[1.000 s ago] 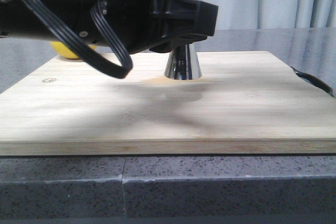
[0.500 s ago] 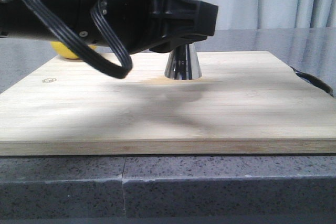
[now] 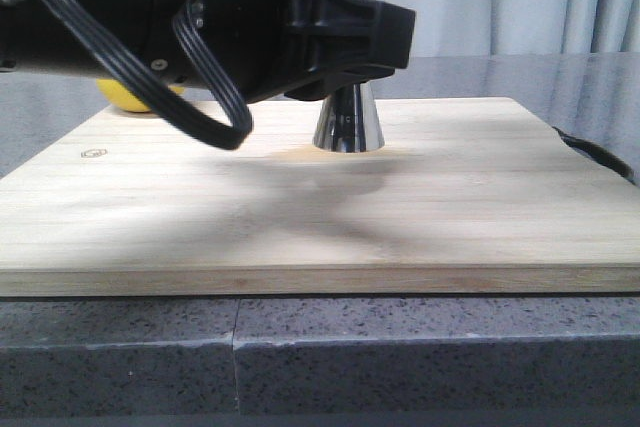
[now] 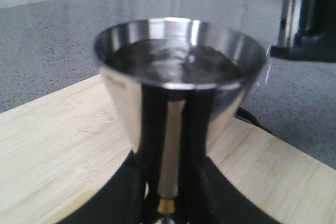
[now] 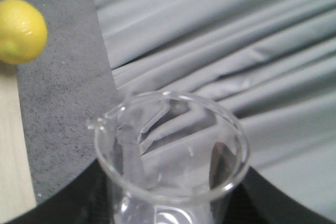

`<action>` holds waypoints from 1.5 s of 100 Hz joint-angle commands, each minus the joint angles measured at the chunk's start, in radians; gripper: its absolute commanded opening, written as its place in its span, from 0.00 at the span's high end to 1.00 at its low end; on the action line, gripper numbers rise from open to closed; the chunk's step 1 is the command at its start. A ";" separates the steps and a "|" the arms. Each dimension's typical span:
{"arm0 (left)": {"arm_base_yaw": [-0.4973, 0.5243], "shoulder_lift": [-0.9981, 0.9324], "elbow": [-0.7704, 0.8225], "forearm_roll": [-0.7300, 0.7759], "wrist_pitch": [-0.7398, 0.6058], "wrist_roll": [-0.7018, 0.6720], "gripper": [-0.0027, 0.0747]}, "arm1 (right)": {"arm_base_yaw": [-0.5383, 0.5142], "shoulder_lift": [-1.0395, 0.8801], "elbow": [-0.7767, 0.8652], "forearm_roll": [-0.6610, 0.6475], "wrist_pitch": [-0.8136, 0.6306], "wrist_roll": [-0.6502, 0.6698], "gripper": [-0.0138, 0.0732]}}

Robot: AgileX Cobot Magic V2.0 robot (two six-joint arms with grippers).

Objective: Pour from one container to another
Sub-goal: 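Tilt the beaker with the right gripper, pouring liquid into the jigger, then lower the beaker with the right gripper back onto the board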

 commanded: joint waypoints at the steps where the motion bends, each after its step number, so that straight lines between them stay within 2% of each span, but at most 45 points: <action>1: 0.002 -0.044 -0.032 -0.002 -0.091 -0.005 0.99 | 0.004 -0.031 -0.039 0.270 -0.045 0.120 0.60; 18: 0.002 -0.044 -0.032 -0.002 -0.091 -0.005 0.99 | 0.004 -0.031 -0.032 0.751 -0.016 0.146 0.60; 26: 0.002 -0.044 -0.032 -0.002 -0.091 -0.005 0.99 | -0.003 -0.031 -0.012 0.855 -0.021 0.146 0.60; 48: 0.002 -0.044 -0.032 -0.002 -0.091 0.008 0.99 | -0.048 -0.029 0.112 0.859 -0.068 0.148 0.60; 57: 0.002 -0.044 -0.032 -0.002 -0.091 0.008 0.99 | -0.048 -0.029 0.192 0.859 -0.112 0.186 0.60; 69: 0.002 -0.044 -0.032 -0.002 -0.091 0.008 0.99 | -0.040 -0.029 0.298 0.849 -0.148 0.242 0.60; 87: 0.002 -0.044 -0.032 -0.002 -0.091 0.008 0.99 | 0.010 -0.029 0.423 0.795 -0.294 0.288 0.60; 106: 0.002 -0.044 -0.032 -0.002 -0.091 0.008 0.99 | 0.071 -0.029 0.453 0.637 -0.319 0.348 0.60; 128: 0.002 -0.044 -0.032 -0.002 -0.091 0.008 0.99 | 0.076 -0.015 0.453 0.635 -0.366 0.353 0.60; 150: 0.002 -0.044 -0.032 -0.002 -0.091 0.008 0.99 | 0.076 0.093 0.453 0.634 -0.471 0.397 0.60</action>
